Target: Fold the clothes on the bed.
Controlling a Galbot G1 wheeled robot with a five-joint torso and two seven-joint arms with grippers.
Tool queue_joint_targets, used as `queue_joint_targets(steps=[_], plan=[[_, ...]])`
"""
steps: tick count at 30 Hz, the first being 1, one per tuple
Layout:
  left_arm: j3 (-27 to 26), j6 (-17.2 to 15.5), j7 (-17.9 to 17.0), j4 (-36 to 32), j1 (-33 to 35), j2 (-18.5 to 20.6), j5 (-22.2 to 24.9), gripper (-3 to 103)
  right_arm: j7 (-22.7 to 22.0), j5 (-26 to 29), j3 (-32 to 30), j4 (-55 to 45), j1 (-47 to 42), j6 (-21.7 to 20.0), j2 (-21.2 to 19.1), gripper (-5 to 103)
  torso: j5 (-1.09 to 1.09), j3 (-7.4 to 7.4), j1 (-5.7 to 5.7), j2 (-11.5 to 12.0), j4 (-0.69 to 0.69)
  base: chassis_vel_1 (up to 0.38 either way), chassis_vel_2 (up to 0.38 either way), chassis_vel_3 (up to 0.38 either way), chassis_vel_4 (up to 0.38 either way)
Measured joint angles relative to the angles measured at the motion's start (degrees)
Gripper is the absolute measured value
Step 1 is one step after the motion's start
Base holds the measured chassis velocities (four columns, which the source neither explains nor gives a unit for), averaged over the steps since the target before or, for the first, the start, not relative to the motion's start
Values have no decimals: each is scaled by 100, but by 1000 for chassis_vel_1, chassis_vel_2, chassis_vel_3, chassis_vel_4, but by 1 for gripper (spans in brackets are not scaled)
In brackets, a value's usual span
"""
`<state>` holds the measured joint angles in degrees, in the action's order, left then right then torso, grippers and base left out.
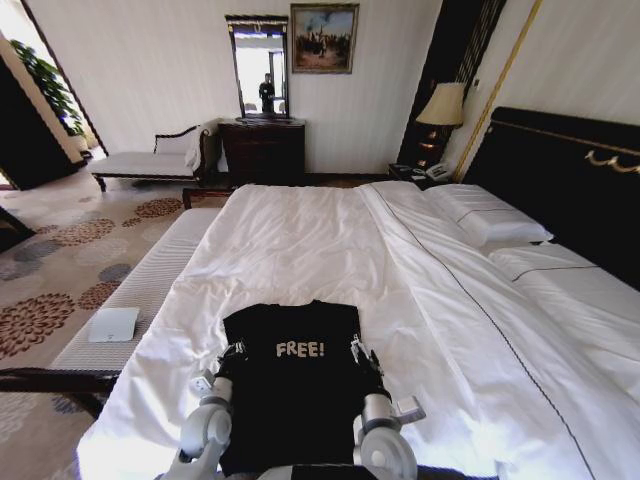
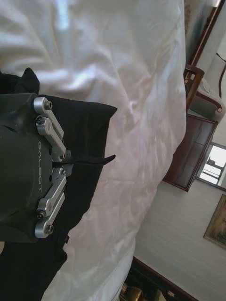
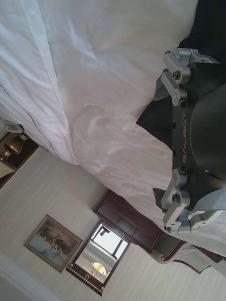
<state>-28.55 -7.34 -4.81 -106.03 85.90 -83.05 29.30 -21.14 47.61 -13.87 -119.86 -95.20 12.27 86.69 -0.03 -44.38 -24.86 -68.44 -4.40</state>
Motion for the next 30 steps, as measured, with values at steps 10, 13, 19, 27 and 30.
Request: queue_joint_targets(steps=[10,13,19,27,30], plan=[[42,-305,-327,-154,-23,-164,1225,0,89,-212,28,171,-7,113,-38,100,0,0,0,0,0,0,0,0,0],[48,-347,-357,-269,14,-206,1520,8,91,-227,32,185,-8,124,-39,100,0,0,0,0,0,0,0,0,0],[62,-379,-339,-397,165,-265,1715,29,91,-253,49,208,5,134,-24,100,0,0,0,0,0,0,0,0,0],[-52,-357,-213,-600,388,-289,1967,57,90,-314,47,233,-5,152,-16,100,-1,0,0,0,-1,0,0,0,0],[-163,-356,-210,-635,479,-270,2032,68,90,-317,36,239,-9,163,-28,100,-1,0,0,0,0,0,0,0,0]])
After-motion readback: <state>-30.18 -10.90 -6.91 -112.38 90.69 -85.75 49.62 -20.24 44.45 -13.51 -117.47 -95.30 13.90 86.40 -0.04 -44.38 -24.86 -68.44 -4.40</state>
